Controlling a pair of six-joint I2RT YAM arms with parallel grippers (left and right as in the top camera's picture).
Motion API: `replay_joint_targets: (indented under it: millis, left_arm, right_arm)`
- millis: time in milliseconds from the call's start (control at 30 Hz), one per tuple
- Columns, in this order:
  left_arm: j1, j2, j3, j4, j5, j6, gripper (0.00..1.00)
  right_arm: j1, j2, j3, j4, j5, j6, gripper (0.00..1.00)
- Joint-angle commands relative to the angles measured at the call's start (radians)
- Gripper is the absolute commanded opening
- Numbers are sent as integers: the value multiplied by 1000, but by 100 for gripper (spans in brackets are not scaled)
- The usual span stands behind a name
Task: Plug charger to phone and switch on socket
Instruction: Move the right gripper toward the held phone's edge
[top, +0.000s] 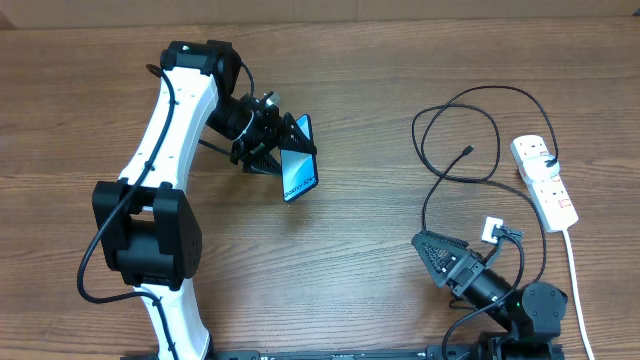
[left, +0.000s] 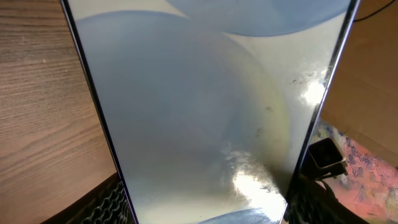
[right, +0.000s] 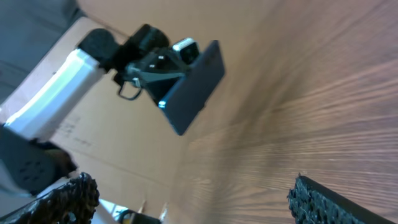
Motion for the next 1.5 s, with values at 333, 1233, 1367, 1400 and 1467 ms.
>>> replay_joint_targets:
  millis: [333, 1233, 1367, 1400, 1467]
  left_arm:
    - [3, 4, 27, 29, 46, -8, 59]
    - [3, 4, 27, 92, 47, -148, 59]
    - [3, 4, 27, 96, 48, -162, 59]
    - [3, 4, 27, 96, 51, -162, 59]
    - [3, 4, 27, 96, 54, -162, 59]
  right_arm:
    - [364, 325, 184, -52, 504, -124, 99]
    - [953, 1442, 636, 684, 1218, -269, 100]
    - [953, 1470, 672, 686, 1218, -269, 95]
    - [953, 1478, 676, 686, 1218, -269, 92]
    - [953, 1489, 683, 686, 1218, -269, 87]
